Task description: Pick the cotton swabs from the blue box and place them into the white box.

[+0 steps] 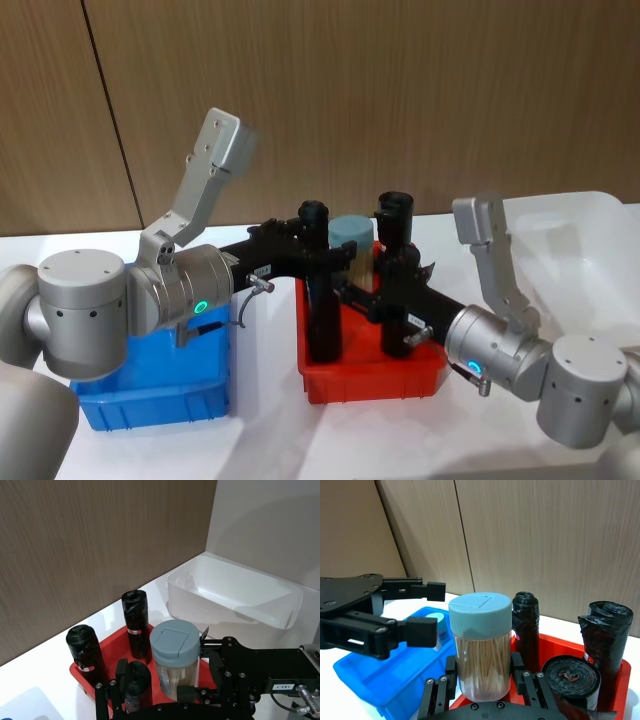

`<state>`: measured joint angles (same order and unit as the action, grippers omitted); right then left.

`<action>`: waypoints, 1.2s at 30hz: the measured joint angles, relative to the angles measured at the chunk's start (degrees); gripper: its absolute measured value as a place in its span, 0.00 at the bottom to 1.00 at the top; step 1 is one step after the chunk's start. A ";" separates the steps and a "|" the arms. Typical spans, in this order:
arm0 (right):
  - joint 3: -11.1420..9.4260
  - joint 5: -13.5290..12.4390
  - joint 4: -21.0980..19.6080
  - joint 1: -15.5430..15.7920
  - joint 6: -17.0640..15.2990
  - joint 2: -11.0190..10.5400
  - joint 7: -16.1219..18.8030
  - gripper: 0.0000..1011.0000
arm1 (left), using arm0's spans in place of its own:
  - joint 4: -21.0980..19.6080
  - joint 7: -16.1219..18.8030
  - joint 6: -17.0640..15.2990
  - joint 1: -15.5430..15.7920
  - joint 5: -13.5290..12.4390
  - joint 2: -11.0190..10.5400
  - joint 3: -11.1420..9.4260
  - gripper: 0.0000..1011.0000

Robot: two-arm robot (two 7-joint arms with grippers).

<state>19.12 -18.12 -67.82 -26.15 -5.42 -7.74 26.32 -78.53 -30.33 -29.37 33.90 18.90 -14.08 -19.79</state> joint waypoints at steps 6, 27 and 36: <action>0.02 0.00 1.06 -0.89 0.55 0.42 -0.31 0.64 | 0.00 0.00 0.00 0.00 0.00 0.00 0.00 0.99; -1.17 -3.98 -3.42 1.19 1.47 -1.13 -1.48 0.64 | 0.00 0.00 0.00 0.00 0.00 0.00 0.00 0.99; -2.84 -6.88 -7.86 3.48 2.02 -3.27 -2.60 0.64 | 0.00 0.00 0.00 0.00 0.00 0.00 0.00 0.99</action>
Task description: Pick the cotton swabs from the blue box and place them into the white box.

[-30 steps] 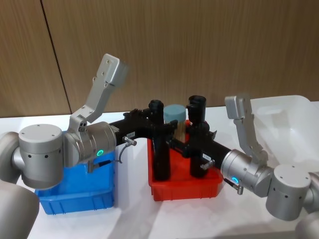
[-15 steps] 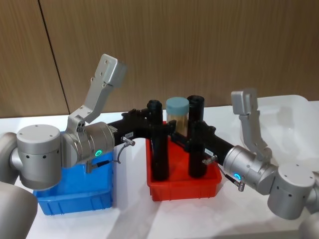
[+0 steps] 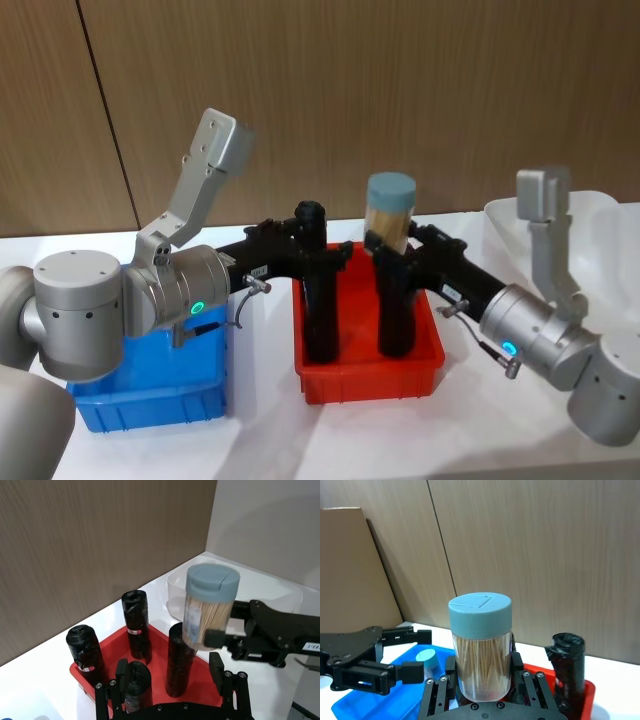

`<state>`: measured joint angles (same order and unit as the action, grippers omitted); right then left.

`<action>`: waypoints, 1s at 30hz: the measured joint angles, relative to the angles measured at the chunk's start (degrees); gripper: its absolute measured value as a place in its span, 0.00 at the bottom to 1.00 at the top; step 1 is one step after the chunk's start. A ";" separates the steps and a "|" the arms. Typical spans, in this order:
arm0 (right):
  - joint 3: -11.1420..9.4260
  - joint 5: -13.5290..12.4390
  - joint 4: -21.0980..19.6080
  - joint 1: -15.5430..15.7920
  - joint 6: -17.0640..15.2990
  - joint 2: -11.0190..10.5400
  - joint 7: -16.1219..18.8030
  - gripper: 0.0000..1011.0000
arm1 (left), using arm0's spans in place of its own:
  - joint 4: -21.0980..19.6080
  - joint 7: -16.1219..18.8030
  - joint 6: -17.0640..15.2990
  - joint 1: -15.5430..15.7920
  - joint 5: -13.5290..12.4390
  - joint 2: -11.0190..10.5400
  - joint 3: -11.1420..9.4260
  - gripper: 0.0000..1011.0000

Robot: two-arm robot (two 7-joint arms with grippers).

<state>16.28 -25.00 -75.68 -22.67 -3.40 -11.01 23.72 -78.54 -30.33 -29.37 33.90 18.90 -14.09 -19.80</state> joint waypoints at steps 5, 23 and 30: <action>-0.66 -0.66 -1.44 0.67 0.16 -0.85 -0.59 0.64 | 0.00 0.00 0.00 0.00 0.00 0.00 0.00 0.99; -4.48 -1.04 -2.35 2.14 1.96 -4.76 -5.23 0.64 | 0.00 0.00 0.00 0.00 0.00 0.00 0.00 0.99; -6.32 -0.80 0.74 1.53 2.91 -6.11 -7.13 0.64 | 0.00 0.00 0.00 0.00 0.00 0.00 0.00 0.99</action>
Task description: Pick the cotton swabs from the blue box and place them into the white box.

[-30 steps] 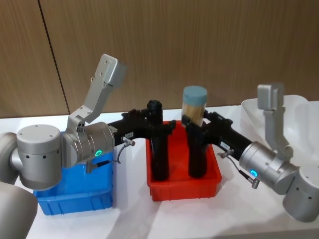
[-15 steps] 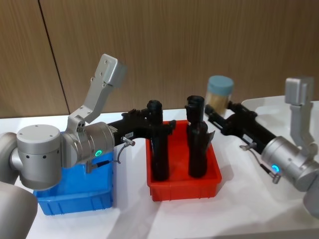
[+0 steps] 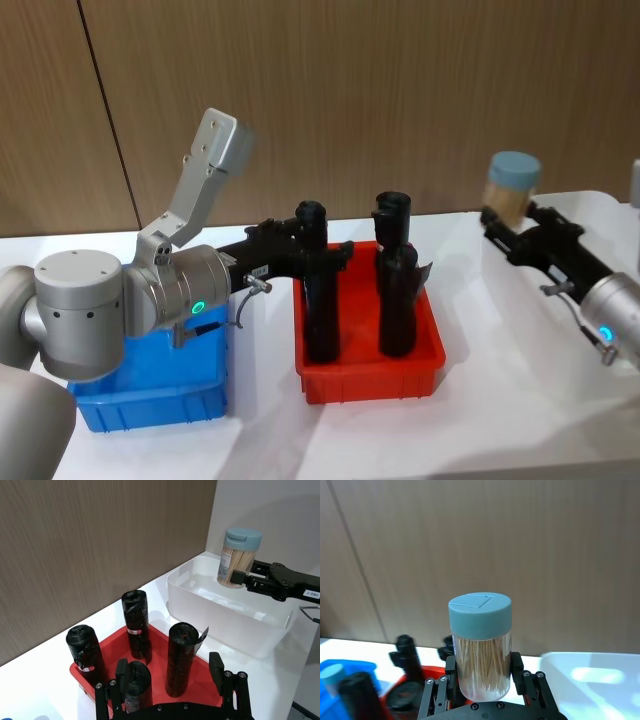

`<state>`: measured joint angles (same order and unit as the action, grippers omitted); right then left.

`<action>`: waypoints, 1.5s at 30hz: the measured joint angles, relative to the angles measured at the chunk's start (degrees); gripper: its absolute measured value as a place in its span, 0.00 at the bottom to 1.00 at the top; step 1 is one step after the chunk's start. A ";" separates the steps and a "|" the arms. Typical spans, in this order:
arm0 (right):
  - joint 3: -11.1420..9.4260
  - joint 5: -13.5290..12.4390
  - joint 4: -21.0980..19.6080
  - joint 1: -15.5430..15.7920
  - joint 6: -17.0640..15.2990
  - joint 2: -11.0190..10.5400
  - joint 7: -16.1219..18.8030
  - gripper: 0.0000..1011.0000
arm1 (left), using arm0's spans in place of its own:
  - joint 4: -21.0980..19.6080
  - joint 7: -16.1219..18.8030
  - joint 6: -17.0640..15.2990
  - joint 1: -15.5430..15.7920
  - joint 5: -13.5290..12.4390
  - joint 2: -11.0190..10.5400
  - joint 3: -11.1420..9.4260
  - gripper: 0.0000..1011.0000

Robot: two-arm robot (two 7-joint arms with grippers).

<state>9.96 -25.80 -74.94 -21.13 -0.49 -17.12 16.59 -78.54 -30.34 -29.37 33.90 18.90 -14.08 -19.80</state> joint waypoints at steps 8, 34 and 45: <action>-1.42 0.40 3.44 -1.30 -0.39 -0.91 -1.49 0.64 | 0.00 0.00 0.00 0.00 0.00 0.00 0.00 0.99; -2.96 4.85 16.13 -9.30 -10.52 -1.73 -2.33 0.64 | 0.00 0.00 0.00 0.00 0.00 0.00 0.00 0.99; -2.56 6.86 20.78 -12.20 -13.40 -1.47 -1.17 0.64 | 0.00 0.00 0.00 0.00 0.00 0.00 0.00 0.99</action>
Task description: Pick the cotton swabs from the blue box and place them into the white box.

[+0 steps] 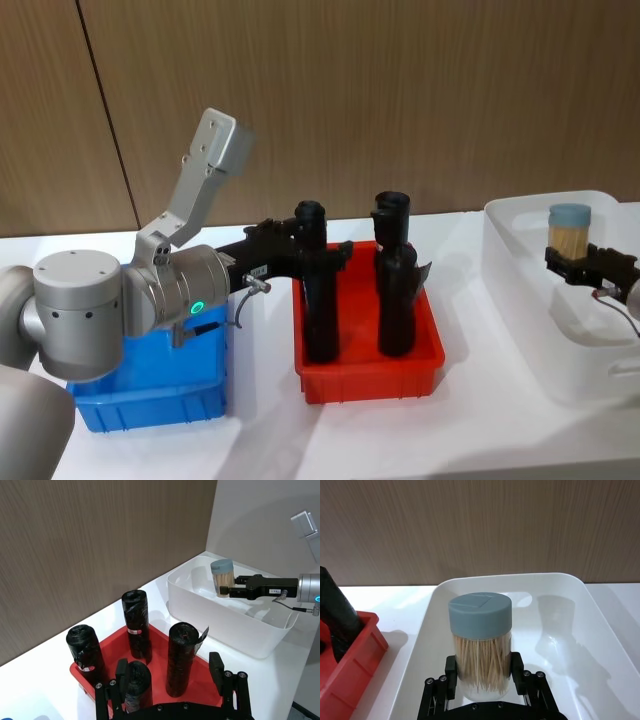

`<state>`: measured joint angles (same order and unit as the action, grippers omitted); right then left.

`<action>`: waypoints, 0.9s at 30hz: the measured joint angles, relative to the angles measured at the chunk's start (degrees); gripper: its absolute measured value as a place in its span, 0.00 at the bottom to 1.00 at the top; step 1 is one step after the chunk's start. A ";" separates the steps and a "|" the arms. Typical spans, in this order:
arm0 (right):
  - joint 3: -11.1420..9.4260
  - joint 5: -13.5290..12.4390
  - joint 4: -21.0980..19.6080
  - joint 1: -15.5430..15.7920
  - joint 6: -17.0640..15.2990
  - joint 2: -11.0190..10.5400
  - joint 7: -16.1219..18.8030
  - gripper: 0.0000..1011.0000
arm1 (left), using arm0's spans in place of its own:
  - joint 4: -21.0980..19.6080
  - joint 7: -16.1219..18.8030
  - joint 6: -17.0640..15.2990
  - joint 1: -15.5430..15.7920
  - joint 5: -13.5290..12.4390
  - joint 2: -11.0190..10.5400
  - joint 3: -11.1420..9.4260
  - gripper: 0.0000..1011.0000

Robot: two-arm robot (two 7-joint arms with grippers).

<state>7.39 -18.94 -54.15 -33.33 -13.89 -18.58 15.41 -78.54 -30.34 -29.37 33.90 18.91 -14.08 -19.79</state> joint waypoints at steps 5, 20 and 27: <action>0.16 0.74 1.41 -0.90 -0.85 0.09 0.35 0.72 | 0.00 0.00 0.00 0.00 0.00 0.00 0.00 0.99; 0.40 1.62 3.35 -2.18 -2.04 0.30 0.42 0.99 | 0.00 0.00 0.00 0.00 0.00 0.00 0.00 0.99; 0.36 1.63 2.85 -2.01 -2.01 0.28 0.07 0.99 | 0.00 0.00 0.00 0.00 0.00 0.00 0.00 0.99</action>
<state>7.76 -17.31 -51.30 -35.34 -15.90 -18.30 15.49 -78.54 -30.34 -29.37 33.90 18.90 -14.08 -19.80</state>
